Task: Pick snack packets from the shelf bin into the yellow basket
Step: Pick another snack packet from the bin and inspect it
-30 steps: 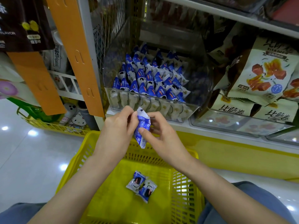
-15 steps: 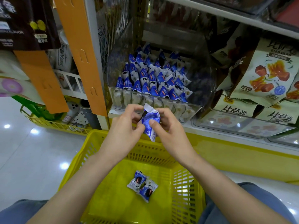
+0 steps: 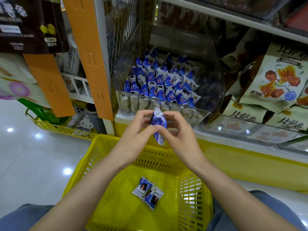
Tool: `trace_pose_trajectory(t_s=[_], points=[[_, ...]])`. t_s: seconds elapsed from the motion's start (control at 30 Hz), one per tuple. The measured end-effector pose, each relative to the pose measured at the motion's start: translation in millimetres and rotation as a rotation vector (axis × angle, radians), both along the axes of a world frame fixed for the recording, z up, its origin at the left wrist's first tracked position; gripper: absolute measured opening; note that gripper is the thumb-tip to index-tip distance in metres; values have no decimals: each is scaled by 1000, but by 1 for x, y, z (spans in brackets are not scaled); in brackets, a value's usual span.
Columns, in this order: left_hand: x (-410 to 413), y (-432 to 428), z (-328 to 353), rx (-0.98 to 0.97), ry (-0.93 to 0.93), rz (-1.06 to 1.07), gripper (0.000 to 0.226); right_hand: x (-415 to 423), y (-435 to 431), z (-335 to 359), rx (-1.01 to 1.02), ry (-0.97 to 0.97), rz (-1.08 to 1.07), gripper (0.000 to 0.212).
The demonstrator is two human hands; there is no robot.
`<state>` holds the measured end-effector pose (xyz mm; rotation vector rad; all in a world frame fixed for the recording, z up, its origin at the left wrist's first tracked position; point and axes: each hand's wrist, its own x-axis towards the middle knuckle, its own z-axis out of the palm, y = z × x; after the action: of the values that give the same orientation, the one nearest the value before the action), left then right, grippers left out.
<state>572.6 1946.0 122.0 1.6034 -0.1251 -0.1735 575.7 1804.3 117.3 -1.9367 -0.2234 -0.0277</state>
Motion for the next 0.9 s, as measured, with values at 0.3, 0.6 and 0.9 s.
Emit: trace_pose_trajectory(t_s=[0.3, 0.6, 0.9], points=[[2, -4, 4, -60, 11, 171, 20, -5, 3, -1, -205, -88, 31, 62], [7, 5, 9, -149, -5, 207, 28, 2, -7, 18, 129, 191, 108, 19], [23, 9, 33, 86, -330, 293, 16, 5, -5, 36, 291, 165, 25, 31]])
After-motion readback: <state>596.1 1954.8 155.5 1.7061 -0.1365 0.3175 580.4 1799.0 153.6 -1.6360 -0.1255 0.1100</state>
